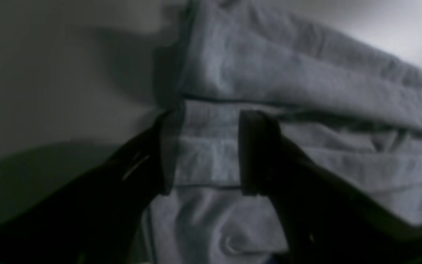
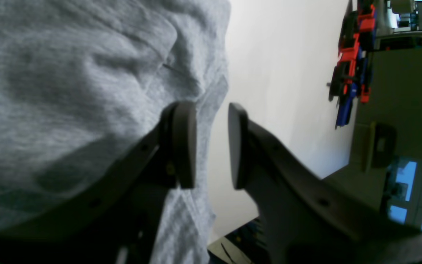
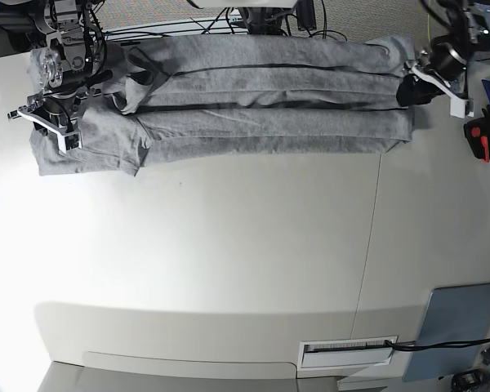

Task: Fold the T-shirt properly
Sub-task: 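Release the folded edge and reposition both grippers at the strip's ends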

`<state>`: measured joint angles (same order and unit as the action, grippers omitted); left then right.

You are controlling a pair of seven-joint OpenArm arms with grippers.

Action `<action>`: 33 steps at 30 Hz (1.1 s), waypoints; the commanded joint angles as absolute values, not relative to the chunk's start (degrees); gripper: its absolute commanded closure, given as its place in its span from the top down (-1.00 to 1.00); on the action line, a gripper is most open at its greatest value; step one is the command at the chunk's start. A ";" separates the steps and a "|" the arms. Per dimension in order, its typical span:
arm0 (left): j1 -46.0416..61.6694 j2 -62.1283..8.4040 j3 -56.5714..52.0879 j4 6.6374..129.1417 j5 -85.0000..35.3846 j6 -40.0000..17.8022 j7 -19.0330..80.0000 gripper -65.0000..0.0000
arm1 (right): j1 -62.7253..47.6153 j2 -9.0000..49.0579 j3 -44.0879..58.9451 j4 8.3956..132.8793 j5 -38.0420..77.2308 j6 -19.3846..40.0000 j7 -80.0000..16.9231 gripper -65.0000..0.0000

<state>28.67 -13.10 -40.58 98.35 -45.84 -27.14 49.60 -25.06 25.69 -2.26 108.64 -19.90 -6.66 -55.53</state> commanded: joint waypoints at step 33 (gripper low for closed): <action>22.50 -6.20 -41.01 87.94 -52.75 -29.30 47.09 -0.17 | -24.77 26.52 -1.76 109.49 -21.04 -7.40 -56.18 -0.52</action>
